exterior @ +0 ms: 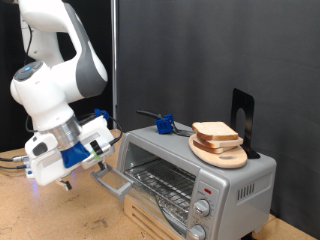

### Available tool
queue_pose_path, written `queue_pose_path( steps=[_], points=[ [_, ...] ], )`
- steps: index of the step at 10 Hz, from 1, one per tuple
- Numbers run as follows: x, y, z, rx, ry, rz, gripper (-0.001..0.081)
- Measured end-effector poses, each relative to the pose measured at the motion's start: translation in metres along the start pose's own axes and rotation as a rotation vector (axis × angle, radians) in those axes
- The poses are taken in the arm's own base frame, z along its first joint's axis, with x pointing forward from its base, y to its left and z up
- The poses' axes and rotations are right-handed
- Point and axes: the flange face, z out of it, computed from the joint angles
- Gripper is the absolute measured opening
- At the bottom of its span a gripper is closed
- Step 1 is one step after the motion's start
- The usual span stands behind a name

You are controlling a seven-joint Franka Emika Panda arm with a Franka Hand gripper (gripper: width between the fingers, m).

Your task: Make a piece of toast with the oven

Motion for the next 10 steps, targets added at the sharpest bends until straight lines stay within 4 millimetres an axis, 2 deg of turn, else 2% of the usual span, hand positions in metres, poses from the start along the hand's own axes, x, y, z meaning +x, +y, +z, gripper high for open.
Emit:
queue_pose_path(
  steps=[4,10],
  points=[
    [0.025,-0.003,0.016,-0.026,0.042,0.044,0.0800],
    [0.043,0.019,0.037,-0.073,0.073,-0.014,0.0800]
  ],
)
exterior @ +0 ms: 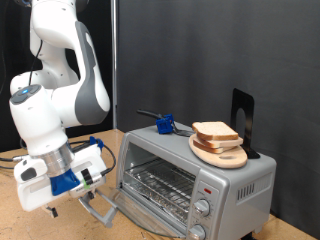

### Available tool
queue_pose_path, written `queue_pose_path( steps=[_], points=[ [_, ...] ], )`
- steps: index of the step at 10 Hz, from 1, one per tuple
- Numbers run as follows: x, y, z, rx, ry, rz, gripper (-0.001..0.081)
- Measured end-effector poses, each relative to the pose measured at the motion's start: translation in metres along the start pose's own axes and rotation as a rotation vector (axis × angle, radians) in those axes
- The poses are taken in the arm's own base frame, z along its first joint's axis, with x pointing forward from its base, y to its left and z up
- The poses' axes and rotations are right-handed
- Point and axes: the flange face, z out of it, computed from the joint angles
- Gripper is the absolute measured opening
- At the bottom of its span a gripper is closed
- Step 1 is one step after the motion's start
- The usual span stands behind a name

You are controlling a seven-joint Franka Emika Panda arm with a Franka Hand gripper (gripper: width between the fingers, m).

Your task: Make a piece of toast with the oven

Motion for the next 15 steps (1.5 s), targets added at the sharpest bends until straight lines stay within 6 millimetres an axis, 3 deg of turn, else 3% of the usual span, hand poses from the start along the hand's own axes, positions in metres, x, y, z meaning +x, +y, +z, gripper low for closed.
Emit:
queue_pose_path(
  steps=[8,15],
  points=[
    [0.025,0.019,0.048,-0.025,0.050,0.062,0.0800],
    [0.025,0.045,0.075,-0.061,0.043,-0.019,0.0800]
  ],
)
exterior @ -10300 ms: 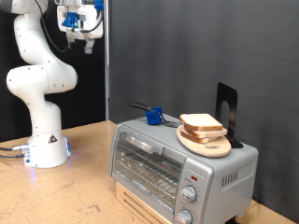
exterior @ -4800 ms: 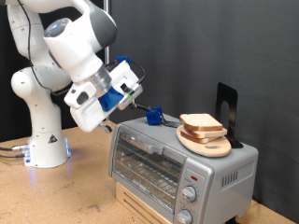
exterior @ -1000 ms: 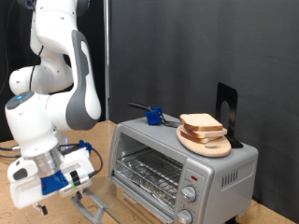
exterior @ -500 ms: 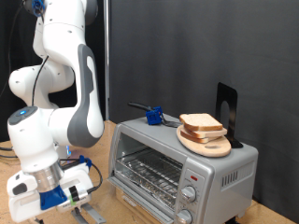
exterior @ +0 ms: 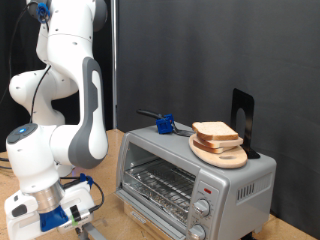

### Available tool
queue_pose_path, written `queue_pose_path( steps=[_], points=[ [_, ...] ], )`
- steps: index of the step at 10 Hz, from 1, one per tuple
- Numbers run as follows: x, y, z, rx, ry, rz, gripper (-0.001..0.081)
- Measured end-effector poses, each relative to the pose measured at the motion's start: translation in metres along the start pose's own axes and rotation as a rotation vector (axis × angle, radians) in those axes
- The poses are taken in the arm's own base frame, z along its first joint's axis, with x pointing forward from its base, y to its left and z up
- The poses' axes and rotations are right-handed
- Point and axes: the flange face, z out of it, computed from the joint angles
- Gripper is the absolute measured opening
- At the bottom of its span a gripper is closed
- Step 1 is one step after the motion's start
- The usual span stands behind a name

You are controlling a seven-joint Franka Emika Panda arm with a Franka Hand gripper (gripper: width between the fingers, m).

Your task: Make a piece of toast with the oven

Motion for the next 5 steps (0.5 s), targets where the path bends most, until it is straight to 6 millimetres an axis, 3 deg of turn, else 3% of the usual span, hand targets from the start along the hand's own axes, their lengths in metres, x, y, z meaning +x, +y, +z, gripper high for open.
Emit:
queue_pose_path(
  steps=[5],
  points=[
    [0.015,0.035,-0.018,0.023,-0.003,0.040,0.0800]
  ],
)
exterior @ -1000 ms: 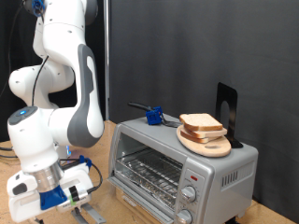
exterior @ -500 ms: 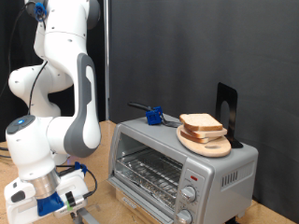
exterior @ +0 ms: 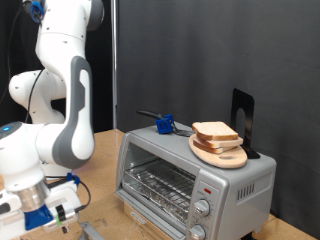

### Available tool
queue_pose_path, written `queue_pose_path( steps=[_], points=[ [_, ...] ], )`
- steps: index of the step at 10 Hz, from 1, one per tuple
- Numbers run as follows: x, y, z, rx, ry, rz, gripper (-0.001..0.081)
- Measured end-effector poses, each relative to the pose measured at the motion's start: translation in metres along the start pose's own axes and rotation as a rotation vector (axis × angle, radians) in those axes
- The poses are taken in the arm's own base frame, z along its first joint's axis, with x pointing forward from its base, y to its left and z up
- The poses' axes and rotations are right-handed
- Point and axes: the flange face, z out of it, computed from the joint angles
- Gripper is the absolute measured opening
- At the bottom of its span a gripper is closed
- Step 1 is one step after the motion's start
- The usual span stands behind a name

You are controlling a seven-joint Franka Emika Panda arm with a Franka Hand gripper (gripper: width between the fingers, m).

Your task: Make a piece of toast with the oven

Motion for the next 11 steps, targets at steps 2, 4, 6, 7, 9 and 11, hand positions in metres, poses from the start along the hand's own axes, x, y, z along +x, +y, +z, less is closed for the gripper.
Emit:
queue_pose_path(
  steps=[2,4,6,7,9,11],
  points=[
    [0.004,0.013,-0.018,0.047,0.008,-0.008,0.0800],
    [0.000,0.008,-0.017,0.062,-0.032,-0.029,0.0800],
    [-0.011,-0.006,-0.032,0.185,-0.143,-0.101,0.0800],
    [-0.015,-0.009,-0.045,0.266,-0.198,-0.145,0.0800],
    [-0.020,-0.014,-0.072,0.391,-0.258,-0.197,0.0800],
    [-0.023,-0.021,-0.100,0.469,-0.254,-0.224,0.0800]
  ],
)
